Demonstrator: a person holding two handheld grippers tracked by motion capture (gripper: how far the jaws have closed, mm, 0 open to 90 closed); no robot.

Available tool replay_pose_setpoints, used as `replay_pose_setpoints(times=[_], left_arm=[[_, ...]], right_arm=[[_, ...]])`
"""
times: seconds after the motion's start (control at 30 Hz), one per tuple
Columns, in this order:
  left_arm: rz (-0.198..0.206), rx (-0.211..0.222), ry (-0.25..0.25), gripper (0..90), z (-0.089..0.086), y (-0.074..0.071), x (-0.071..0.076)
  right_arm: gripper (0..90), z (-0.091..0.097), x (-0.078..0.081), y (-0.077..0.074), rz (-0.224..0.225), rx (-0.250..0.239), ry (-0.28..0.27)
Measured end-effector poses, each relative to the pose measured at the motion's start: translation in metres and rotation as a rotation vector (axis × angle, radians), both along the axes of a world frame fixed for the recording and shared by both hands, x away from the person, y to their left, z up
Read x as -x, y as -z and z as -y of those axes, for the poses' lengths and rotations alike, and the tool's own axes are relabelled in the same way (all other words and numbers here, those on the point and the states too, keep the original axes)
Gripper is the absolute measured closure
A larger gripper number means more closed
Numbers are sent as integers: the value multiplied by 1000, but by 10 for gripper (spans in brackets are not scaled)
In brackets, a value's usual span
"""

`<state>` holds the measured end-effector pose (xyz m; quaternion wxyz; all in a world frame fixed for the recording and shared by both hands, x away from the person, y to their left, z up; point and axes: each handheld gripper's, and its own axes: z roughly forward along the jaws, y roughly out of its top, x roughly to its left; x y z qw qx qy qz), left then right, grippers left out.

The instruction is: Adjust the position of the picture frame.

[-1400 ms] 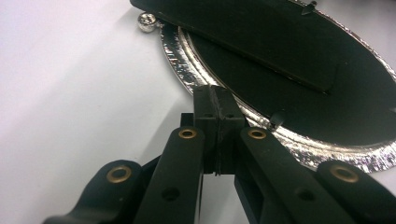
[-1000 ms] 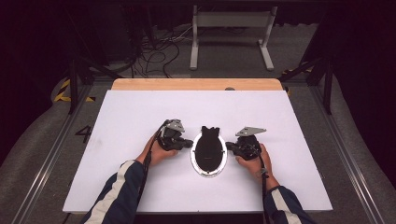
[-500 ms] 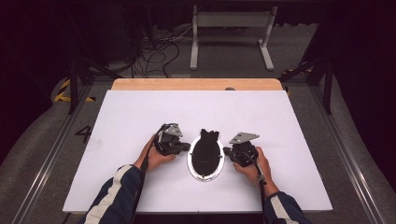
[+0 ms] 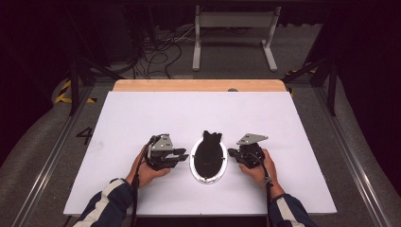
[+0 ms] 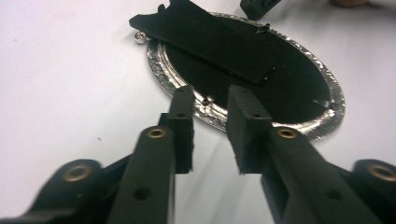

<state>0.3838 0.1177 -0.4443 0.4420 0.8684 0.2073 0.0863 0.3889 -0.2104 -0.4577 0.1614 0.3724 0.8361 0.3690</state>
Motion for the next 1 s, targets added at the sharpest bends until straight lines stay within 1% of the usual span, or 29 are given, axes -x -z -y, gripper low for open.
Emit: replay_pose_setpoints(times=[0.03, 0.07, 0.13, 0.17, 0.2, 0.23, 0.27, 0.3, 0.33, 0.37, 0.4, 0.43, 0.5, 0.53, 0.57, 0.6, 0.63, 0.67, 0.73, 0.8, 0.87, 0.93, 0.97, 1.0], left_arm=[[-7, -3, -4, 657, 0, 1, 5], [-6, -16, -3, 649, 0, 2, 8], [-18, -24, 12, 643, -1, 3, 16], [-18, -24, 12, 631, -1, 3, 16], [-30, -29, 7, 631, 0, 4, 20], [-35, -40, 11, 613, -1, 5, 23], [-39, -49, 20, 613, -1, 5, 28], [-32, -60, 35, 611, -1, 5, 32], [-34, -50, 53, 611, -3, 5, 38], [-34, -50, 53, 611, -3, 5, 38], [-34, -36, 52, 611, -4, 5, 41], [-27, -31, 49, 611, -5, 4, 44], [8, -33, 44, 616, -8, 3, 47], [8, -33, 44, 615, -8, 3, 47], [33, -44, 39, 615, -10, 2, 49], [39, -40, 41, 637, -11, 1, 49], [32, -22, 34, 642, -12, 0, 49], [33, -22, 31, 650, -12, 0, 50], [32, -37, 46, 691, -11, 1, 50], [33, -58, 59, 701, -9, 3, 51], [20, -65, 73, 733, -6, 5, 52], [21, -74, 81, 774, -5, 6, 53], [15, -82, 99, 798, -3, 7, 55], [8, -79, 100, 824, -2, 7, 56]], right_arm=[[900, 0, 0, 0, 2, 3, 0], [900, 0, 0, 0, 7, 7, -2], [900, -1, 0, 0, 8, 8, -4], [900, -1, 0, 0, 8, 8, -4], [900, 0, 0, 0, 8, 7, -4], [900, 0, 0, 0, 6, 6, -6], [900, 0, 0, 0, 6, 6, -6], [900, 0, 0, 0, 4, 5, -6], [900, 0, 0, 0, 4, 5, -7], [900, 0, 0, 0, 6, 6, -10], [900, 0, 0, 0, 6, 6, -10], [900, 0, -1, 0, 7, 7, -11], [900, 0, -1, 0, 7, 9, -13], [900, 0, -1, 0, 7, 9, -13], [900, 0, -1, 0, 7, 9, -14], [900, 0, -1, 0, 6, 9, -16], [900, 0, -1, 0, 6, 10, -17], [900, 0, -1, 0, 6, 11, -17], [900, 0, -1, 0, 8, 16, -18], [900, 0, -1, 0, 9, 18, -19], [900, 0, -1, 0, 9, 14, -19], [900, 0, -1, 0, 6, 10, -18], [900, 0, -1, 0, 5, 11, -18], [900, 0, -1, 0, 5, 12, -17]])
